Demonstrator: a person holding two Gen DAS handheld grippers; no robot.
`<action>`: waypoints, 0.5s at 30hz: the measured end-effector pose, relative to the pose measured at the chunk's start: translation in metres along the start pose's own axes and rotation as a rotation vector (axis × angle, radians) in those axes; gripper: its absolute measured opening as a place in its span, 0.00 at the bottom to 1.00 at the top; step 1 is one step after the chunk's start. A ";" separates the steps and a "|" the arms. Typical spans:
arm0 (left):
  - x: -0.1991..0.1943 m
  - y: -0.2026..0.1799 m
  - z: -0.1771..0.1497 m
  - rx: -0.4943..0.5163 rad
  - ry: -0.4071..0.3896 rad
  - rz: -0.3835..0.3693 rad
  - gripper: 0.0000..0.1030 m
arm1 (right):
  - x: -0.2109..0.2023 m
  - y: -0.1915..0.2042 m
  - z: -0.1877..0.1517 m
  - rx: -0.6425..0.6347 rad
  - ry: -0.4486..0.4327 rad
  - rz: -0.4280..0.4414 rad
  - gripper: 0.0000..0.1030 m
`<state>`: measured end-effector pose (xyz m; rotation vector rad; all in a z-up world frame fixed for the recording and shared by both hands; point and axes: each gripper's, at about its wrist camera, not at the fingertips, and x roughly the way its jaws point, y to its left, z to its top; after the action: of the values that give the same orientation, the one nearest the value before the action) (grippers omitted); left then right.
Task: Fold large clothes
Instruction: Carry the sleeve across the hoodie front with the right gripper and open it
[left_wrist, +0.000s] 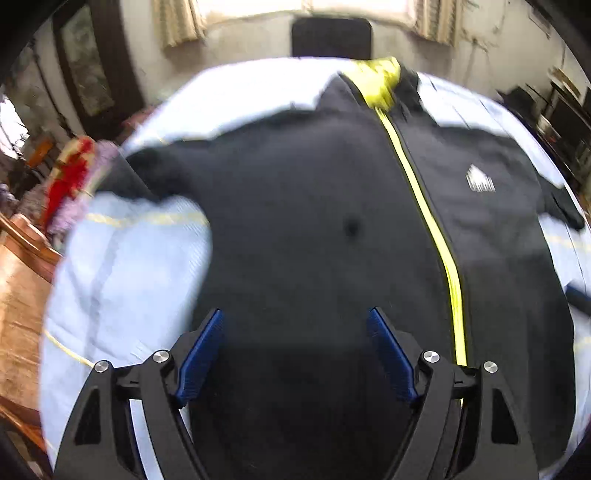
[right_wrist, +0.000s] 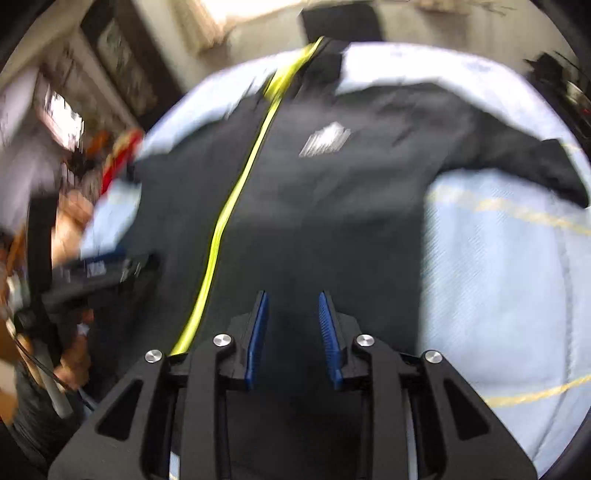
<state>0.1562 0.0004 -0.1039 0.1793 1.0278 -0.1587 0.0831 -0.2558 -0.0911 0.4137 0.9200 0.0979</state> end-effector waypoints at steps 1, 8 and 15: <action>-0.003 0.001 0.007 -0.003 -0.018 0.015 0.78 | -0.010 -0.025 0.017 0.058 -0.057 -0.040 0.28; 0.026 -0.024 0.044 -0.046 -0.011 0.006 0.79 | -0.012 -0.152 0.067 0.184 -0.112 -0.357 0.30; 0.061 -0.045 0.043 0.021 -0.076 0.078 0.97 | 0.010 -0.172 0.069 -0.012 -0.085 -0.526 0.55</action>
<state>0.2131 -0.0562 -0.1382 0.2306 0.9420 -0.1054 0.1282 -0.4322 -0.1284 0.1530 0.9178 -0.3919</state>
